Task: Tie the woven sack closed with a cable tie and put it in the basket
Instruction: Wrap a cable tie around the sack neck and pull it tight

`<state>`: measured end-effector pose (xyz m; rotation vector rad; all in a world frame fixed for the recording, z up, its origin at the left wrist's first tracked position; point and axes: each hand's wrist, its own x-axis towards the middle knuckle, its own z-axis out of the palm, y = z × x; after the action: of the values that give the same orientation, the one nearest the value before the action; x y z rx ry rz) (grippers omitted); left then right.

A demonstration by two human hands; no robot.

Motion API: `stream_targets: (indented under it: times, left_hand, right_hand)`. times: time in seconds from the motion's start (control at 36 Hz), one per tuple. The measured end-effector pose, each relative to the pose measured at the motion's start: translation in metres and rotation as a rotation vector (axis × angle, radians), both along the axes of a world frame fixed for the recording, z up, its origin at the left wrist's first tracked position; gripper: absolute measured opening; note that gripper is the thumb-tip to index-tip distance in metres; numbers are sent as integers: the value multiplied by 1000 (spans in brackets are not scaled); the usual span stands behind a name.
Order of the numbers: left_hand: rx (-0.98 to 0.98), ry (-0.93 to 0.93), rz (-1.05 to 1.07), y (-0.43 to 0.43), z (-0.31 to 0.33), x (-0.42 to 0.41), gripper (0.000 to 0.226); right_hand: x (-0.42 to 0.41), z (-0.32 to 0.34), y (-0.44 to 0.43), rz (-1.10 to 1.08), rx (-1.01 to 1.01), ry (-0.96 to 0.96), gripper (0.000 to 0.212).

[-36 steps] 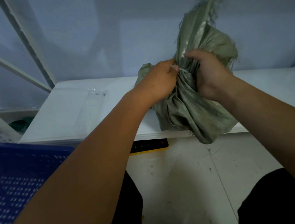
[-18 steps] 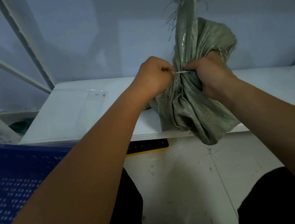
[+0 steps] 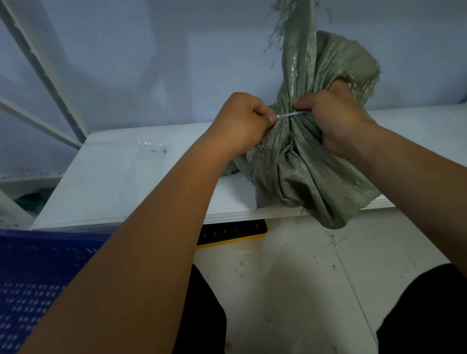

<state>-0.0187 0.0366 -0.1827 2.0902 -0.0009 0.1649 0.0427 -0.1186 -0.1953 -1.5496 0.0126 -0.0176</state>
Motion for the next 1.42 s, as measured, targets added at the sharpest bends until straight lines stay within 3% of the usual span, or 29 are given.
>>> stream_targets:
  times: [0.11,0.22,0.42,0.67,0.81,1.03,1.19,1.33,1.42]
  left_hand:
    - [43,2,19,-2,-2,2,15]
    - [55,-20,32,-3,-4,5,21]
    - [84,-102,61,-3,-3,5,17]
    - [126,-126,70,-5,0,3,19]
    - [90,-118,95,-5,5,2,21]
    - [-22,-79,93,-9,9,-2,17]
    - [-116,-38,86,-11,11,1,32]
    - [-102,-5,102,-15,9,6,11]
    - [-75,40,135,-14,8,6,14]
  right_hand:
    - [-3,-1,3,43,18,-1,64]
    - [-7,-1,7,114,-33,-3,114]
    - [-8,1,10,143,-109,7,143]
    - [-12,5,10,134,-224,-70,134]
    - [-11,5,8,123,-189,-83,109]
    - [-11,8,5,147,-168,-90,107]
    - [-12,9,0,143,-154,-127,81]
    - [-15,10,0,145,-202,-196,69]
    - [-17,11,2,146,-292,-249,73]
